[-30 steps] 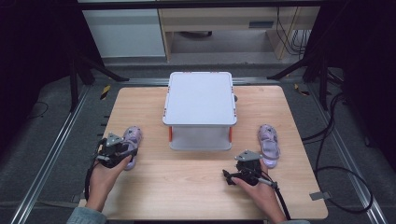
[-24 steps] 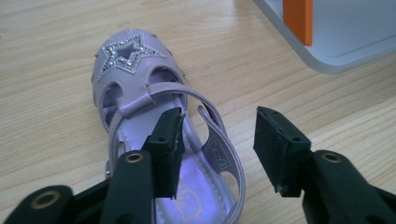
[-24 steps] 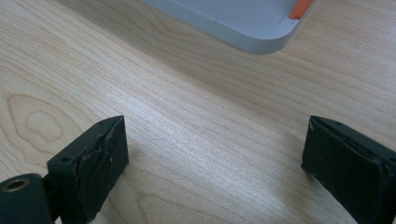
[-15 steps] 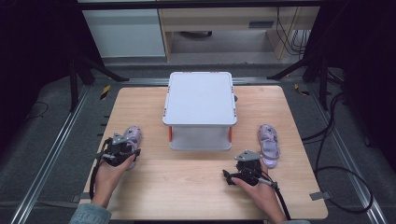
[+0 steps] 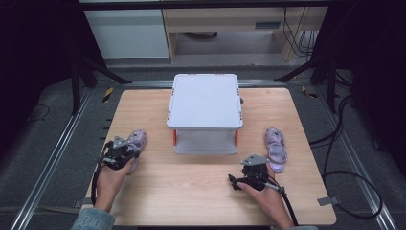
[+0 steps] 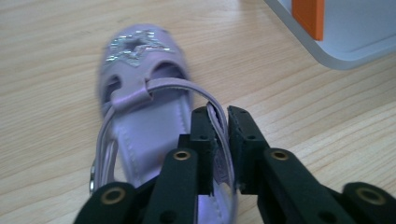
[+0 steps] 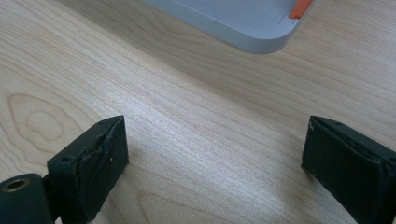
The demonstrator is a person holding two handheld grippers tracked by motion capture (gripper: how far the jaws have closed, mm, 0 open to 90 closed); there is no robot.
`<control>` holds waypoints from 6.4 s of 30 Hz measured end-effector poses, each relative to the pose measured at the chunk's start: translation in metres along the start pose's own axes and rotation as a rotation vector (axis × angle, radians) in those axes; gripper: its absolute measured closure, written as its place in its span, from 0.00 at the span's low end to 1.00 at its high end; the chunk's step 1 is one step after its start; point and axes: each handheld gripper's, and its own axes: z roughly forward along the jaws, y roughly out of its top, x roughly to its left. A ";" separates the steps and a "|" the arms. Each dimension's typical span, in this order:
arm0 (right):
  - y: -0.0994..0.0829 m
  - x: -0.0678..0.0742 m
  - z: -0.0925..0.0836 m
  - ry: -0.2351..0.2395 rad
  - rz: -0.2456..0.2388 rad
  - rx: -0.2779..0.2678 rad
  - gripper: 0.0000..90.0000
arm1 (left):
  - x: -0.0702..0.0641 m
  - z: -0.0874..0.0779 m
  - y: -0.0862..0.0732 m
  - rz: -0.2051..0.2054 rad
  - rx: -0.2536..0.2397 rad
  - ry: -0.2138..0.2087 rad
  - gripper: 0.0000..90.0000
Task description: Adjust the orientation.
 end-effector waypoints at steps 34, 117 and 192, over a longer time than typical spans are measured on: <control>0.000 0.000 0.000 0.000 0.000 0.000 0.08 | -0.179 -0.021 -0.019 0.303 -0.003 -0.343 0.90; 0.180 -0.027 -0.062 0.123 -0.098 -0.221 0.98 | -0.144 0.032 0.052 0.078 -0.194 -0.066 0.89; 0.177 -0.031 -0.045 0.105 -0.106 -0.171 0.95 | -0.179 0.010 0.019 0.648 -0.143 -0.234 0.99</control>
